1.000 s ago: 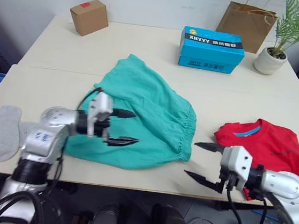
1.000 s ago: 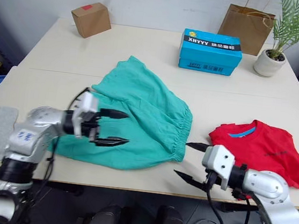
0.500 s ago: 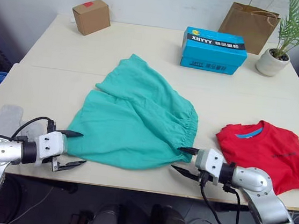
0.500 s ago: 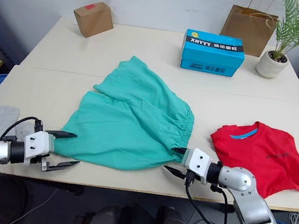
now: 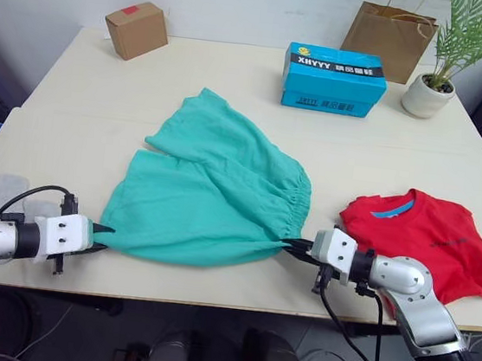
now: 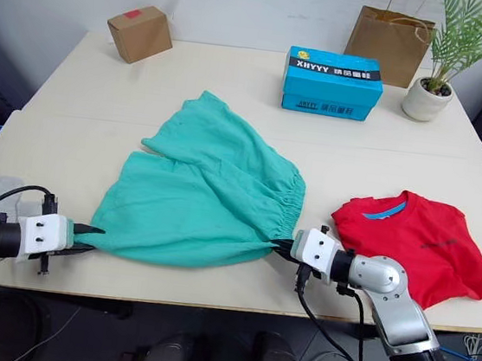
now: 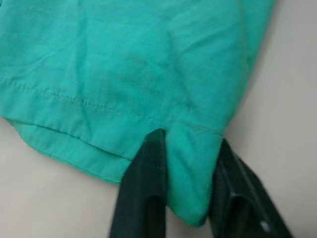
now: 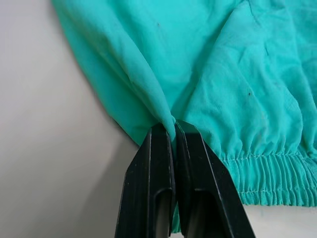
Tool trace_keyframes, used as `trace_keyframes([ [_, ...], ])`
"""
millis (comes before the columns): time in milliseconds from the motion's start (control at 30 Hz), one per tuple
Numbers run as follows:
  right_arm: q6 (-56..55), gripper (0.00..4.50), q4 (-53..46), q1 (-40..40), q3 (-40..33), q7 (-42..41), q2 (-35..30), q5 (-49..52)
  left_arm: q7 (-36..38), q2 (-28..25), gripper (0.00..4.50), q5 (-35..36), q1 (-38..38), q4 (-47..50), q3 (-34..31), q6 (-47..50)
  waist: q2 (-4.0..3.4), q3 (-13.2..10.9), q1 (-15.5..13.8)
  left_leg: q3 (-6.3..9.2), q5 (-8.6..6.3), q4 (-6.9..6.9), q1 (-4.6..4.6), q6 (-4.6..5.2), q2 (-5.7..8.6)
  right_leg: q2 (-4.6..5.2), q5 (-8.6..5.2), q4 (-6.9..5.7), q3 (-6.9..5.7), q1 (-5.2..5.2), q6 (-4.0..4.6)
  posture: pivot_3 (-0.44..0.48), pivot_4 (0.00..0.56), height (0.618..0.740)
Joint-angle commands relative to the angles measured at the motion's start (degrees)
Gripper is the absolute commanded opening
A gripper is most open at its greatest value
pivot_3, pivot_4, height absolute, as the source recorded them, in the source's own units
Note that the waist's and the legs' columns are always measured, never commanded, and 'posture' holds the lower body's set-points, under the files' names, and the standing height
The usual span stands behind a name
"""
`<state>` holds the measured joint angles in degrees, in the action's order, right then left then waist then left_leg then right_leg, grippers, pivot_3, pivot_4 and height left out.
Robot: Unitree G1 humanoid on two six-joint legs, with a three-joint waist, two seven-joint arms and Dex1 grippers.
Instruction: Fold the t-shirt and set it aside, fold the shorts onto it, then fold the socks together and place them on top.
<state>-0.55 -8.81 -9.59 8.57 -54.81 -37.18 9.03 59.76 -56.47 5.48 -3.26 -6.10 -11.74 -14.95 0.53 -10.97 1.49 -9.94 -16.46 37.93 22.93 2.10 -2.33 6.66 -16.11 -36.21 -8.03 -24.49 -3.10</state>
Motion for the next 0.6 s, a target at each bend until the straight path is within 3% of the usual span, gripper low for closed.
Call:
trace_keyframes([
  [33,2.4,0.00,-1.9,0.2,-1.2,-2.6,-1.4,3.1,5.0,-2.1,0.01,2.6,-2.4,2.8,2.0,6.4,-0.01,0.0,0.0,-0.01,0.00,0.00,0.00,0.00,0.00,0.00,-0.01,-0.04,0.01,-0.01,0.01,0.000,0.150,0.740],
  [133,5.8,0.00,-3.6,0.5,-1.6,-6.4,-3.3,6.8,9.7,-4.9,0.01,8.5,-4.2,8.5,1.1,15.7,0.00,0.0,0.1,-0.02,0.04,0.00,0.01,0.07,0.00,-0.01,-0.01,-0.03,0.01,-0.02,0.02,0.000,0.150,0.740],
  [333,8.7,0.00,-7.0,2.6,-5.1,-9.5,-6.8,11.4,12.5,-6.6,0.01,27.2,-10.5,24.5,-4.5,40.4,0.03,0.0,0.1,-0.07,0.05,0.01,0.11,0.19,-0.07,-0.10,-0.08,0.04,0.05,-0.08,-0.01,0.000,0.150,0.740],
  [500,10.2,0.00,-10.6,7.0,-10.6,-15.5,-9.5,20.6,15.9,-7.7,0.01,31.8,-17.9,31.5,-10.8,46.9,0.05,0.0,-0.1,-0.07,0.04,0.03,0.08,0.16,-0.07,-0.12,-0.09,0.09,0.06,-0.05,-0.01,0.000,0.150,0.740],
  [600,15.3,0.00,-13.2,12.0,-15.0,-15.2,-9.9,27.3,18.2,-8.4,0.01,26.2,-21.8,33.7,-12.5,41.2,0.06,0.0,-0.2,-0.02,-0.04,0.02,0.09,0.03,-0.07,-0.12,-0.10,0.13,0.04,-0.04,0.02,0.000,0.150,0.740],
])
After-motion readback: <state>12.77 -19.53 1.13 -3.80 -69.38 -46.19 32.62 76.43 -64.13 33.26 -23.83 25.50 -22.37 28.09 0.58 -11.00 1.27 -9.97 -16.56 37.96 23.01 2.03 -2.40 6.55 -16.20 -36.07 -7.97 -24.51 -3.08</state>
